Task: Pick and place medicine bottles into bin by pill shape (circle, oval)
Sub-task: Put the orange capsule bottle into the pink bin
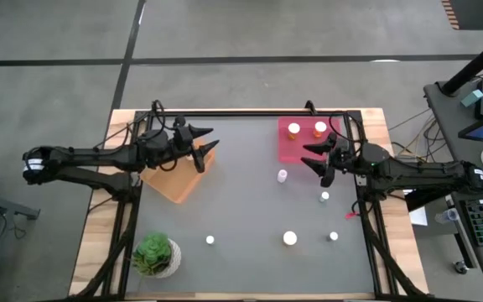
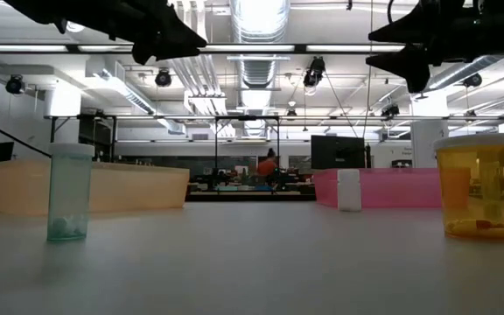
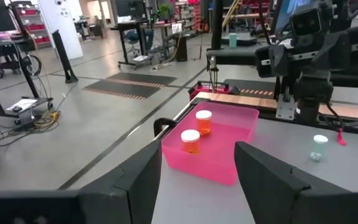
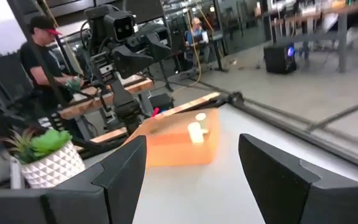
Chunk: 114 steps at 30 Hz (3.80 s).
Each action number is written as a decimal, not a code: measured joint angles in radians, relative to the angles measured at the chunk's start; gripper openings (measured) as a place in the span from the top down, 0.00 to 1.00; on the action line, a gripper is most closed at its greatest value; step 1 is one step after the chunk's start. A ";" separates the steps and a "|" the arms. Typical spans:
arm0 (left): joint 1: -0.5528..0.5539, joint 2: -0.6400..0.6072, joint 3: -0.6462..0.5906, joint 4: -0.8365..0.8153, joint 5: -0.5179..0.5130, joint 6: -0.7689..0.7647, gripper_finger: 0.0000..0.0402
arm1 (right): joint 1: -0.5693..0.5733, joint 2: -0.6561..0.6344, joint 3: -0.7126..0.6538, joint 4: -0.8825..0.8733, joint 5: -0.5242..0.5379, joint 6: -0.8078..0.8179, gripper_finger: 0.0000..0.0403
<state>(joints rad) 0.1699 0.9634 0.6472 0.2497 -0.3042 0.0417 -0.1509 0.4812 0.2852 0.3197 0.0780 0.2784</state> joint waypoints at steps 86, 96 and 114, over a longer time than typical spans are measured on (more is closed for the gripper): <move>-0.001 0.003 -0.017 0.004 0.003 0.023 0.53 | 0.704 1.228 1.087 -1.305 0.045 0.313 0.23; -0.002 0.003 -0.017 -0.005 0.003 0.023 0.53 | 0.672 1.228 1.023 -1.221 -0.018 0.331 0.26; -0.002 0.003 -0.017 -0.006 0.002 0.026 0.53 | 0.659 1.227 1.014 -1.195 -0.034 0.349 0.49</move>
<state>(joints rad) 0.1684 0.9665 0.6300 0.2440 -0.3019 0.0673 0.5079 1.7084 1.2991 -0.8753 0.0444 0.6277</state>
